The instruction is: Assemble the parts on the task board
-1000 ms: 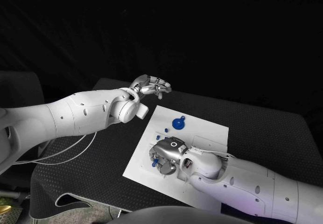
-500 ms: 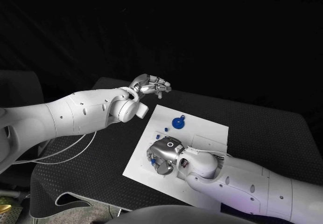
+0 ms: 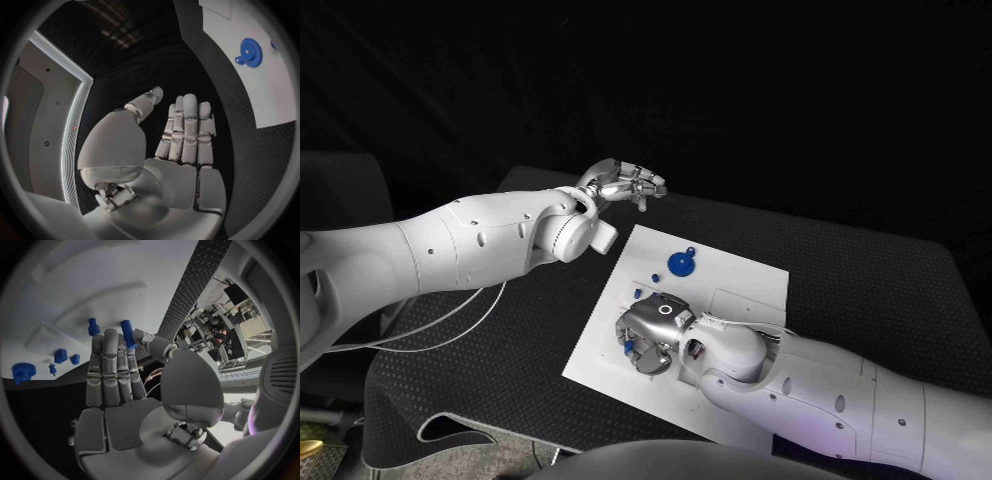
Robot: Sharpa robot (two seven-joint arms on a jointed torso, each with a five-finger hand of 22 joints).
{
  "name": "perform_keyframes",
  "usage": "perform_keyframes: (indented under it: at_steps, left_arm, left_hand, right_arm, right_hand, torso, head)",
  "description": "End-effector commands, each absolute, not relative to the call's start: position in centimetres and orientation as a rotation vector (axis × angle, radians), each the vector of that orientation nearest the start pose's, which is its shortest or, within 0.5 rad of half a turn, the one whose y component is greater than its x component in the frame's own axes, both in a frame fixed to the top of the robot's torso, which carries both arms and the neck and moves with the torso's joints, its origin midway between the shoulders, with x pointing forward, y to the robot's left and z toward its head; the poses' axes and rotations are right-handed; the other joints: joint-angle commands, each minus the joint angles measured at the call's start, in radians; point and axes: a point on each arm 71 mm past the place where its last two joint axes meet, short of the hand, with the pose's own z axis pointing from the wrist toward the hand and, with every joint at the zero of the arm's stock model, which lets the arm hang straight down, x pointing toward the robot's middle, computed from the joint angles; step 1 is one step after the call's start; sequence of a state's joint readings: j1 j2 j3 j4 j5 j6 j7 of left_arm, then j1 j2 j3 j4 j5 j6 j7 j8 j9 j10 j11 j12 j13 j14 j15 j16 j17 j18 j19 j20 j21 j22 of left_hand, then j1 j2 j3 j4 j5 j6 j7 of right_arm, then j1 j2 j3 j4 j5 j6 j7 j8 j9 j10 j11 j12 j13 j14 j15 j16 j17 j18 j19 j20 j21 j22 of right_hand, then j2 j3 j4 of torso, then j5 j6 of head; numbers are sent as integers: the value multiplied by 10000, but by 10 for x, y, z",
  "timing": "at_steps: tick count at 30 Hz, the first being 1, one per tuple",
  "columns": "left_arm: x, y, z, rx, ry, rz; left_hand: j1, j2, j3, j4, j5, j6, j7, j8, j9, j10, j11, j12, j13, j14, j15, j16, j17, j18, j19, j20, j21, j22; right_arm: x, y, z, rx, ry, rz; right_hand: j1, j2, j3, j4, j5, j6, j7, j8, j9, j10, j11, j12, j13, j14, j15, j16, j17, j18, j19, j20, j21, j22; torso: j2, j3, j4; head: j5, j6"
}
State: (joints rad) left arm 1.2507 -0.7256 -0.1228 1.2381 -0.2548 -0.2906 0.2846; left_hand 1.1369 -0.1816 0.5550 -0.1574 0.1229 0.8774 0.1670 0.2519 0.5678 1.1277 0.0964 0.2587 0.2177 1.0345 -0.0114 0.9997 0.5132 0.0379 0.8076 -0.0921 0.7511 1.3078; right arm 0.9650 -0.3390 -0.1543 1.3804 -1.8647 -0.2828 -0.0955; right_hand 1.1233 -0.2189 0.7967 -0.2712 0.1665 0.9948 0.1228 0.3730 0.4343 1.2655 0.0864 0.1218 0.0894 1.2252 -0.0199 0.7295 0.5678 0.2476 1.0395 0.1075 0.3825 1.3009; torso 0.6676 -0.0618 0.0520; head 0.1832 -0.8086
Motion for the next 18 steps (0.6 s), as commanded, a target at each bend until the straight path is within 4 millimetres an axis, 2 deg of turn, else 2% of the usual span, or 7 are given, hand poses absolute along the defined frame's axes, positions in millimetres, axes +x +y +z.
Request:
perform_keyframes:
  at_steps: [1, 3, 4, 7, 10, 15, 18]
  left_arm:
    - [537, 231, -199, -8815, 15631, -12627]
    - [537, 231, -199, -8816, 15629, -12623]
    - [537, 231, -199, -8815, 15629, -12625]
    - [537, 232, -198, -8800, 15546, -12604]
    - [538, 233, -198, -8807, 15482, -12552]
    - [537, 236, -198, -8840, 15495, -12507]
    - [538, 236, -198, -8840, 15488, -12497]
  left_hand:
    - [-86, 32, 4, 66, 19, -56, 13, 69, -10, -58, 15, 34, 16, 40, 10, 31, 15, 55, 63, -165, -52, 156]
    - [-88, 29, 3, 67, 18, -58, 14, 69, -10, -60, 15, 34, 16, 40, 10, 30, 16, 55, 63, -165, -53, 156]
    - [-88, 29, 3, 67, 17, -59, 14, 69, -10, -61, 15, 34, 16, 40, 10, 30, 16, 55, 63, -165, -53, 157]
    - [-89, 27, 3, 68, 16, -61, 15, 68, -11, -64, 16, 34, 16, 40, 11, 30, 16, 55, 63, -165, -53, 157]
    - [-74, 32, 11, 64, 24, -63, 15, 70, -11, -65, 14, 38, 17, 42, 9, 31, 18, 58, 64, -167, -55, 158]
    - [-65, 29, 14, 59, 30, -67, 15, 71, -12, -63, 13, 44, 20, 45, 8, 33, 20, 59, 65, -167, -56, 160]
    - [-66, 19, 11, 58, 28, -69, 16, 72, -12, -63, 13, 47, 21, 45, 8, 33, 21, 58, 64, -167, -56, 161]
  right_arm:
    - [375, 23, -315, -7537, 17098, 9014]
    - [375, 23, -314, -7458, 17069, 9083]
    - [375, 23, -314, -7453, 17061, 9091]
    - [375, 22, -313, -7357, 16962, 9123]
    - [374, 20, -311, -7256, 16753, 9154]
    - [381, 8, -307, -7000, 16631, 9205]
    - [386, -1, -298, -6726, 16393, 9389]
  right_hand:
    - [-151, -114, -704, -176, 442, -284, 127, -183, -97, -276, 108, -155, -75, -186, 128, -71, -80, 110, -207, 87, -127, 28]
    - [-236, -228, -1210, -179, 706, -502, 222, -308, -156, -520, 201, -289, -149, -299, 204, -109, -137, 120, -317, 147, -203, 46]
    - [-287, -280, -1434, -179, 694, -598, 266, -360, -182, -615, 244, -338, -174, -357, 230, -128, -162, 121, -375, 171, -242, 51]
    - [-338, -408, -1882, -165, 785, -862, 383, -497, -252, -901, 347, -469, -215, -493, 326, -160, -221, 128, -498, 239, -352, 47]
    - [-482, -525, -2277, -158, 1092, -1068, 469, -590, -299, -1095, 433, -515, -219, -605, 391, -179, -272, 139, -587, 292, -440, 49]
    - [-519, -638, -2530, -131, 1175, -1310, 575, -698, -353, -1398, 517, -557, -232, -695, 470, -195, -340, 142, -652, 338, -529, 48]
    - [-572, -664, -2638, -113, 1123, -1418, 632, -740, -376, -1533, 561, -551, -229, -771, 511, -215, -381, 142, -723, 370, -608, 30]
  torso:
    - [6, 18, -8]
    - [4, 17, -3]
    - [4, 17, -3]
    - [3, 13, 2]
    - [5, 15, 4]
    - [1, 10, -4]
    - [-7, 8, -6]
  head:
    - [-4, -1]
    - [-19, 11]
    - [-19, 11]
    - [-26, 14]
    - [-32, 15]
    - [-17, 4]
    - [-17, 31]
